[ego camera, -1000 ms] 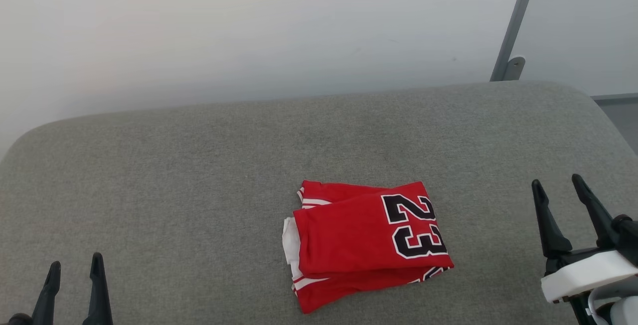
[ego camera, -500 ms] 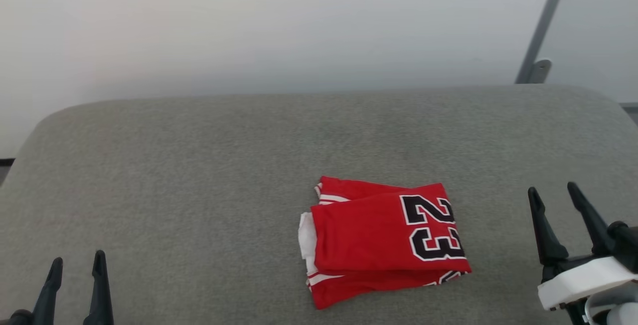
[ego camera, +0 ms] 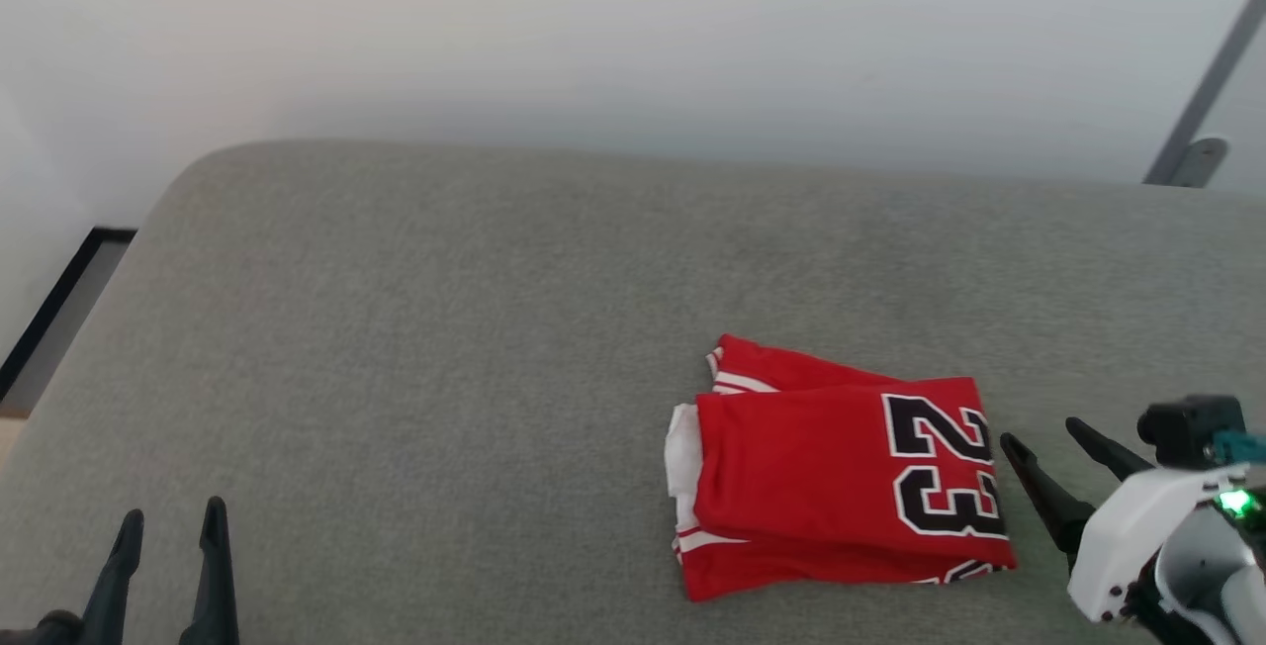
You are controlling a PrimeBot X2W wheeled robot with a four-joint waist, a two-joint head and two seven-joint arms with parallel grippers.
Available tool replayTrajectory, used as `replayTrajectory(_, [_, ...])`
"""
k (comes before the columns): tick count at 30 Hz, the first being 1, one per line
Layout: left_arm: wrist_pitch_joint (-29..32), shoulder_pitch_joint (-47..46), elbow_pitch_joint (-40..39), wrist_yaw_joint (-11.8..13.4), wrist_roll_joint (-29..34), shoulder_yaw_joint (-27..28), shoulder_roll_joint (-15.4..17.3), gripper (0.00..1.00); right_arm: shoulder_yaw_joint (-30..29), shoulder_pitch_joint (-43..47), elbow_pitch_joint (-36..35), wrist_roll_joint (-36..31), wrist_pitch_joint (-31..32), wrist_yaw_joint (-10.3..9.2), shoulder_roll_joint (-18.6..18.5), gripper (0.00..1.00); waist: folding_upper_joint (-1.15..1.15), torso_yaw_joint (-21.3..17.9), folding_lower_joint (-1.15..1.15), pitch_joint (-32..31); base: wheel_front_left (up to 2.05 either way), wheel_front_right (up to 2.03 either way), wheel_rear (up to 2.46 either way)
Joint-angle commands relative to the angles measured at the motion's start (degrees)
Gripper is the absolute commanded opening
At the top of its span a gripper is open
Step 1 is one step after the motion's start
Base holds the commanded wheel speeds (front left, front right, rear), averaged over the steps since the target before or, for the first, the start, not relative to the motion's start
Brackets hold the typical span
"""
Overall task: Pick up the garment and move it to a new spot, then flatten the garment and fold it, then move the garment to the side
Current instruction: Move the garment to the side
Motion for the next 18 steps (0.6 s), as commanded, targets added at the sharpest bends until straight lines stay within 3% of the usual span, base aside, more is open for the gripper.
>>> replayTrajectory(1, [-0.29, -0.95, 0.04, -0.13, -0.42, -0.28, 0.11, 1.0, 0.76, -1.35, 0.05, 1.17, 2.67, -0.03, -1.02, 1.0, 0.0, 1.46, 0.0, 1.23, 0.0, 0.0, 0.0])
replayTrajectory(12, [-0.29, -4.72, 0.86, -0.13, -1.28, -2.42, -0.84, 1.0, 3.21, -7.89, 1.8, 5.87, 23.03, -0.03, -5.71, 1.0, 0.0, 5.52, 0.0, 6.54, 0.0, 0.0, 0.0])
replayTrajectory(18, [-0.29, -7.02, 1.44, -0.13, -1.26, -3.61, -2.13, 1.0, 3.88, -10.71, 5.17, 8.82, 31.45, -0.03, -3.75, 1.0, 0.0, 7.12, 0.0, 8.53, 0.0, 0.0, 0.0])
